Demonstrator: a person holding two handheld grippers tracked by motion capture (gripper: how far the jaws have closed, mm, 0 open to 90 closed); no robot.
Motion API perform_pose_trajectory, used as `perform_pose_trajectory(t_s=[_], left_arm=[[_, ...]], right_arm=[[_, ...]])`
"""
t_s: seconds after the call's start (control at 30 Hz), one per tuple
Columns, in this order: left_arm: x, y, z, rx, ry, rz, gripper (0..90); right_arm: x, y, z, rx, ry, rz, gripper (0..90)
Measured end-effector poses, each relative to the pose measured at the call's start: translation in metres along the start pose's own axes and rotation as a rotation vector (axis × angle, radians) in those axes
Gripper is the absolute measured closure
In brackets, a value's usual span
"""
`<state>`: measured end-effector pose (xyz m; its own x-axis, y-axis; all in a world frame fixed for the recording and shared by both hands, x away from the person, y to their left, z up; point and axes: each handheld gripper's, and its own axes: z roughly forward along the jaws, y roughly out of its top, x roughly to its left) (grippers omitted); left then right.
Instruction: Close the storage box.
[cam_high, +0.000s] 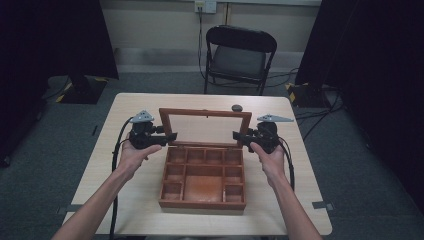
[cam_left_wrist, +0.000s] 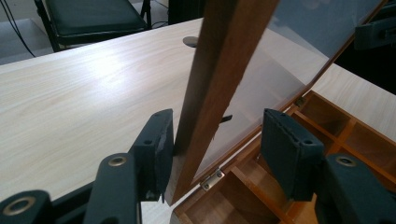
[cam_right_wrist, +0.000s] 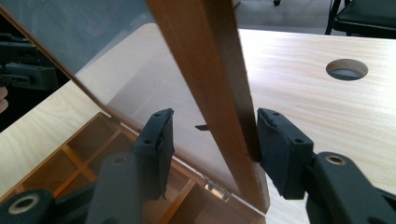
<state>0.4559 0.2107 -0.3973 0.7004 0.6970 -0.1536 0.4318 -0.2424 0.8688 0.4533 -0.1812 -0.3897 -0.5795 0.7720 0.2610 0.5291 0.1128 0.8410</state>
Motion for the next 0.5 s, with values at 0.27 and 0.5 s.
perform_pose_trajectory(t_s=[0.27, 0.5], left_arm=[[-0.002, -0.01, -0.008, -0.007, -0.01, -0.05, 49.8], [-0.003, -0.014, -0.009, -0.011, -0.02, -0.071, 50.3]], right_arm=[[0.007, -0.005, -0.008, 0.019, -0.002, -0.008, 44.8], [0.011, -0.011, -0.012, 0.007, -0.002, -0.009, 42.4]])
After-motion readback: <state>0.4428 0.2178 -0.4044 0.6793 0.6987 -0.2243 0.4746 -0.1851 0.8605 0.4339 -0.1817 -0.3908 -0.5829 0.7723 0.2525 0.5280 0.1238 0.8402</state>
